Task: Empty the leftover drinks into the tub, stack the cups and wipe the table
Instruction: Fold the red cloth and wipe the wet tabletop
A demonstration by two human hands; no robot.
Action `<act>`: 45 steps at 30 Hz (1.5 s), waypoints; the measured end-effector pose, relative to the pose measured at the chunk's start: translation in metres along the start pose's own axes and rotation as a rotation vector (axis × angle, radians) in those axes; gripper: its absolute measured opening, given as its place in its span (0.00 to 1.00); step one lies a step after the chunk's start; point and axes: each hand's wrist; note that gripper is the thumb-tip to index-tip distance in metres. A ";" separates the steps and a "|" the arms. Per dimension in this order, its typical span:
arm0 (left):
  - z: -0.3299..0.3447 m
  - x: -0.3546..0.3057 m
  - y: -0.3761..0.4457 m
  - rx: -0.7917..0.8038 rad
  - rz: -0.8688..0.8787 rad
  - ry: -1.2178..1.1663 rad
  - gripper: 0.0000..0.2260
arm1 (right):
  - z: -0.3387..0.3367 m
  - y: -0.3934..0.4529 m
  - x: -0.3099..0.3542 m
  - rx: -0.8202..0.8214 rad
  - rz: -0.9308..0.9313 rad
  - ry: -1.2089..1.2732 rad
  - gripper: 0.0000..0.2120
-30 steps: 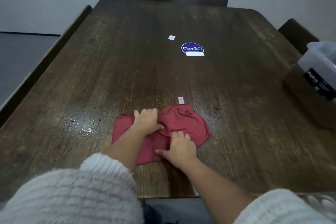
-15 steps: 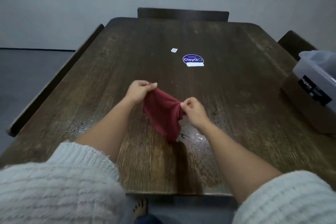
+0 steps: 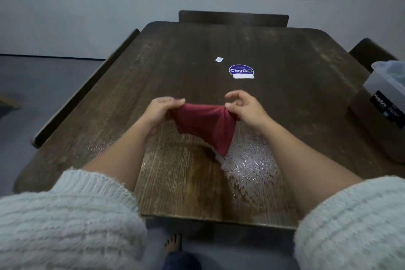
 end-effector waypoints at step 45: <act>0.007 0.183 0.210 0.120 0.025 1.344 0.28 | 0.106 0.247 -0.109 -0.208 0.162 -1.129 0.39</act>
Point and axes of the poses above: each hand's wrist, its own y-axis towards the middle knuckle, its own z-axis out of the palm, x = y × z, and after that the axes turned 10 degrees about z, right-handed
